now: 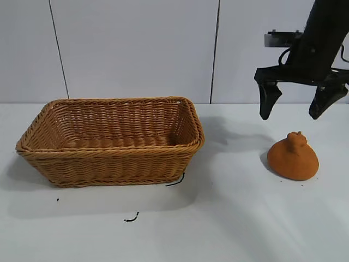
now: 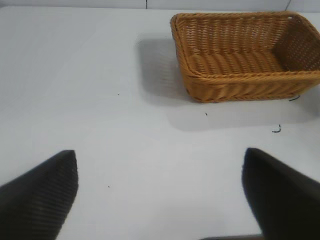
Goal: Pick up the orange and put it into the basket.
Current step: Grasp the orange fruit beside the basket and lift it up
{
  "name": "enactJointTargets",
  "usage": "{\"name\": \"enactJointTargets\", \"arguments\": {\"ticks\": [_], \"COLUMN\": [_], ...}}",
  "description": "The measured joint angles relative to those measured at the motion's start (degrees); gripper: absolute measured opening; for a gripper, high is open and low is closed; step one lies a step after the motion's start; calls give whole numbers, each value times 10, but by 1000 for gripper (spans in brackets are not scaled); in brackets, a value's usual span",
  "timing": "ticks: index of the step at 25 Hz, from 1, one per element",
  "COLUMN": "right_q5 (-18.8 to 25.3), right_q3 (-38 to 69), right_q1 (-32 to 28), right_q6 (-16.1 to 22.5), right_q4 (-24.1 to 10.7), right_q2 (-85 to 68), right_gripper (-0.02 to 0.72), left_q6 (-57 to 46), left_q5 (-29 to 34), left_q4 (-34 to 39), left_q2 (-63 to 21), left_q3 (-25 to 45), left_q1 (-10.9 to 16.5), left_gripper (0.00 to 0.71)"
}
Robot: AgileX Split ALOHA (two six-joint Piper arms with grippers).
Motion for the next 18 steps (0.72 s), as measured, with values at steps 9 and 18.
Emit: {"name": "enactJointTargets", "arguments": {"ticks": [9,18], "right_q5": [4,34], "right_q3": [-2,-4], "right_q1": [0,-1], "right_q6": [0,-2], "right_q4": [-5,-5], "right_q2": [39,-19], "right_gripper": [516,71], "left_q6": [0,0], "left_q5": [-1,-1], "left_q4": [0,0], "left_q2": [0,0], "left_q3": [0,0], "left_q1": [0,0], "left_gripper": [639,639]}}
